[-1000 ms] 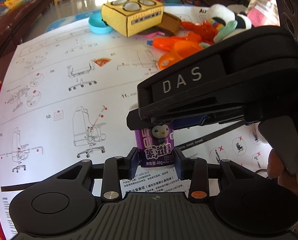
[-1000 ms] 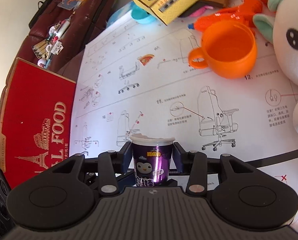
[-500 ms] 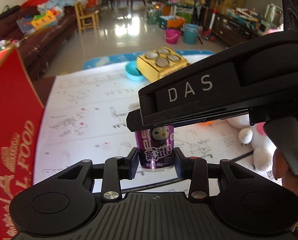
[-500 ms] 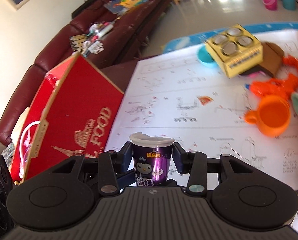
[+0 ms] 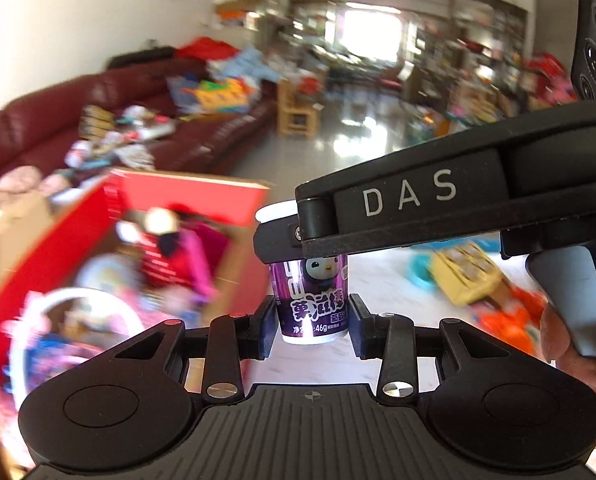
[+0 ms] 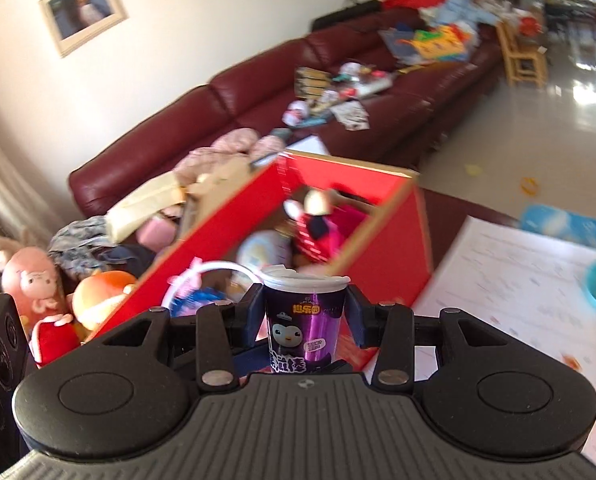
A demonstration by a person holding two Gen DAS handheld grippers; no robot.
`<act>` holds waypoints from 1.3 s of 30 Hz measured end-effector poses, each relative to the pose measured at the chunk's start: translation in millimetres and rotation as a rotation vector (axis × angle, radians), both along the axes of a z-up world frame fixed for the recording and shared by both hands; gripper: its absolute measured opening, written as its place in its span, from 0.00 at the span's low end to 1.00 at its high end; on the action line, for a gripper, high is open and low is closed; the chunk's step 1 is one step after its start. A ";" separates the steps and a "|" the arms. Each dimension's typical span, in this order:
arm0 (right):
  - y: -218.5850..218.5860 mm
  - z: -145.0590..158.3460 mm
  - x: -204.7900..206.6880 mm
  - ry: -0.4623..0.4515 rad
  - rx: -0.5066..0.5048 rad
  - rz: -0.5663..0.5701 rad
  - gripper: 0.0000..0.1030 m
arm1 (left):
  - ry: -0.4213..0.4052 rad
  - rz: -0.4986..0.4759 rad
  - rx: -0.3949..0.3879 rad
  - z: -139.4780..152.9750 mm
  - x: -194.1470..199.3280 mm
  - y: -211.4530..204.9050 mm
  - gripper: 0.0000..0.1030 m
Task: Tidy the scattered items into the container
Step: 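Carry the purple cup with both grippers over the red box, then open both grippers to drop the purple cup into the box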
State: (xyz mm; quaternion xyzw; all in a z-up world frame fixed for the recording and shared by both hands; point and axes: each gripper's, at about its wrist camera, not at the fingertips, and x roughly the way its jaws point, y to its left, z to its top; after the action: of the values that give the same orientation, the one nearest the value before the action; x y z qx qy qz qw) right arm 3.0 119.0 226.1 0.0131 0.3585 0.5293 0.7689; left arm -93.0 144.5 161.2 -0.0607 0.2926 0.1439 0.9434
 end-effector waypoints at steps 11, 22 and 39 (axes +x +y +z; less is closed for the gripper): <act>96.3 22.1 -13.0 -0.056 0.002 0.116 0.60 | 0.035 0.130 0.006 37.5 -17.4 76.6 0.45; 81.5 -2.3 6.9 -0.012 -0.029 -0.011 0.86 | 0.087 0.238 -0.083 15.5 -15.0 101.8 0.88; 69.0 -20.0 -13.6 0.063 -0.052 0.037 0.90 | 0.119 0.226 -0.103 9.5 -20.4 107.2 0.91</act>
State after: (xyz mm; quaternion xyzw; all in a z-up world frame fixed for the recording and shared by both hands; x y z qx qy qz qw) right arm -10.6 188.0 206.1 0.0031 0.3962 0.5331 0.7475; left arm -113.3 251.7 170.7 -0.1328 0.3464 0.2376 0.8977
